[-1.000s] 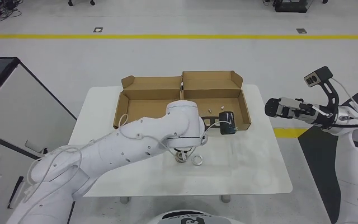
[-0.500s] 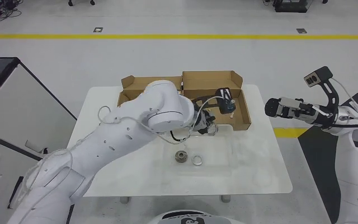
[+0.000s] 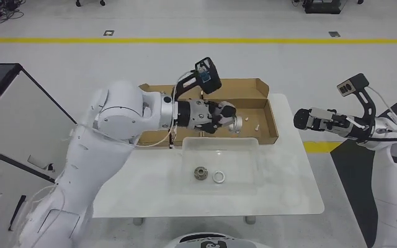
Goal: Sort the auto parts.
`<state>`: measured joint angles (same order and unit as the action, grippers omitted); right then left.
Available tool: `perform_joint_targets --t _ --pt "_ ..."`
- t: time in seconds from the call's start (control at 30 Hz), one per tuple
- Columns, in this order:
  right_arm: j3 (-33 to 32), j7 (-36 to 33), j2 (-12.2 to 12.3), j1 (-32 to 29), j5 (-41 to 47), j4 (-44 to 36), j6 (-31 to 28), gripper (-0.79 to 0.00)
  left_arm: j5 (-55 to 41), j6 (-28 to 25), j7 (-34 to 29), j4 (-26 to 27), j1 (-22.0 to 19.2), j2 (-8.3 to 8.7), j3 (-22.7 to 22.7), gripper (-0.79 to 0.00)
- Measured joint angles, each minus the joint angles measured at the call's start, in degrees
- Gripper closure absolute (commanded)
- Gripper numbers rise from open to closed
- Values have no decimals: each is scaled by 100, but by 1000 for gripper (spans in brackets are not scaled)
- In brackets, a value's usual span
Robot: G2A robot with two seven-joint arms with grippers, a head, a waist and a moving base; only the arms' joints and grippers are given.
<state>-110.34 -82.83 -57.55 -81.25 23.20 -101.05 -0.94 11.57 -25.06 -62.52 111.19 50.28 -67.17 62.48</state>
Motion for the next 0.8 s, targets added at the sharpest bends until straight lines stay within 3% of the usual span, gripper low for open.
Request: perform_joint_targets --t 0.17,0.37,0.6,0.8 --pt "0 0 0 0 0 0 0 -785 -1010 -660 525 43 198 48 437 0" --pt "0 0 0 0 0 0 0 -785 -2176 -1556 849 50 273 69 591 0" --pt "0 0 0 0 0 0 0 -785 -3407 -2675 1056 18 282 71 508 0" --pt "0 0 0 0 0 0 0 -785 -3953 -3233 1559 78 195 111 228 0"
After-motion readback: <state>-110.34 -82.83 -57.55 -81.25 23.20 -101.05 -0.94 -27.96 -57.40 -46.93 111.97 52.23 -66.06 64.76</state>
